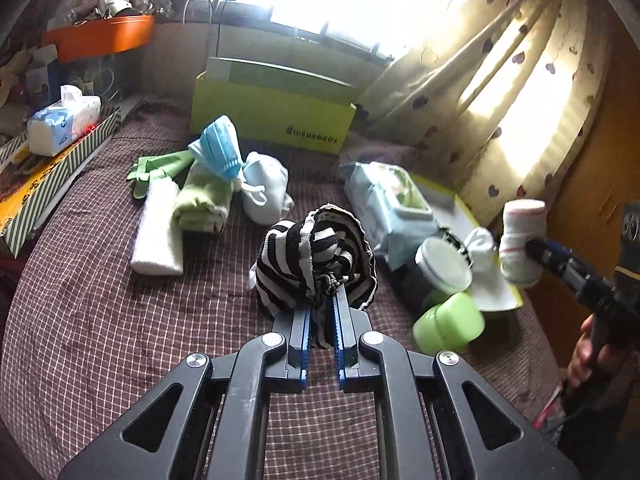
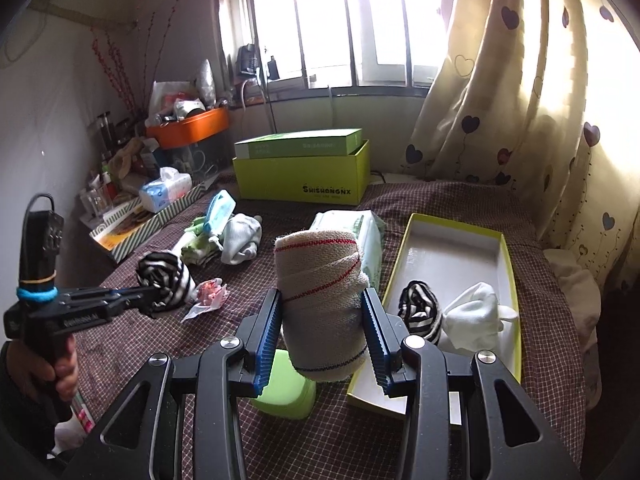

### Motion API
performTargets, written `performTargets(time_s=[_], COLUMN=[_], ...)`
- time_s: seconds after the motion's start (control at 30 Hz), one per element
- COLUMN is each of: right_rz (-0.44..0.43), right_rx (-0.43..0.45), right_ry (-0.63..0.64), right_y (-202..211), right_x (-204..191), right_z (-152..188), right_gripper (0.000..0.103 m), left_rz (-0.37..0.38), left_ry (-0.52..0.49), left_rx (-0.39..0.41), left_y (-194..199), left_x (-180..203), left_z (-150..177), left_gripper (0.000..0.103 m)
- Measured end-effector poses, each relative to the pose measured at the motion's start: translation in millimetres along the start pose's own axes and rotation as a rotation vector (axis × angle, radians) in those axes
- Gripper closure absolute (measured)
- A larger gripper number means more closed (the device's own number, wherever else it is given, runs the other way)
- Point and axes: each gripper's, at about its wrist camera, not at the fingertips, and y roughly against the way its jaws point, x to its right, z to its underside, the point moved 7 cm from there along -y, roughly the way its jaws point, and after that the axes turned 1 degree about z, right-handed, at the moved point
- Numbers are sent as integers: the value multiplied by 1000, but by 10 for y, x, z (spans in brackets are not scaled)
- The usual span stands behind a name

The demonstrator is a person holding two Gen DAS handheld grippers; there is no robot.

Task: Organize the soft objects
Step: 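Place the rolled sock in the tray with the right gripper while the left gripper places the striped cloth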

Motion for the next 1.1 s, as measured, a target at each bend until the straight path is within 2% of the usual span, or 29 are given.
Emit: performTargets(time_s=[0.13, 0.33, 0.53, 0.77, 0.93, 1.1], right_rz=[32, 94, 147, 143, 147, 144], right_rx=[16, 23, -13, -126, -185, -168], right_ry=[-30, -95, -169, -209, -218, -203], right_y=[77, 173, 180, -121, -409, -635], right_x=[165, 529, 936, 1155, 1273, 1385], right_z=[7, 85, 276, 539, 616, 472], right_gripper=[64, 64, 64, 64, 64, 64], left_rz=[12, 62, 125, 184, 199, 208], left_ry=[-16, -76, -147, -233, -282, -296], left_rx=[4, 8, -2, -43, -83, -132], left_y=[-46, -94, -180, -384, -573, -810], left_x=[106, 465, 883, 1385, 1665, 1832], left_z=[-93, -205, -297, -352, -353, -332], left_gripper=[94, 94, 93, 93, 93, 93])
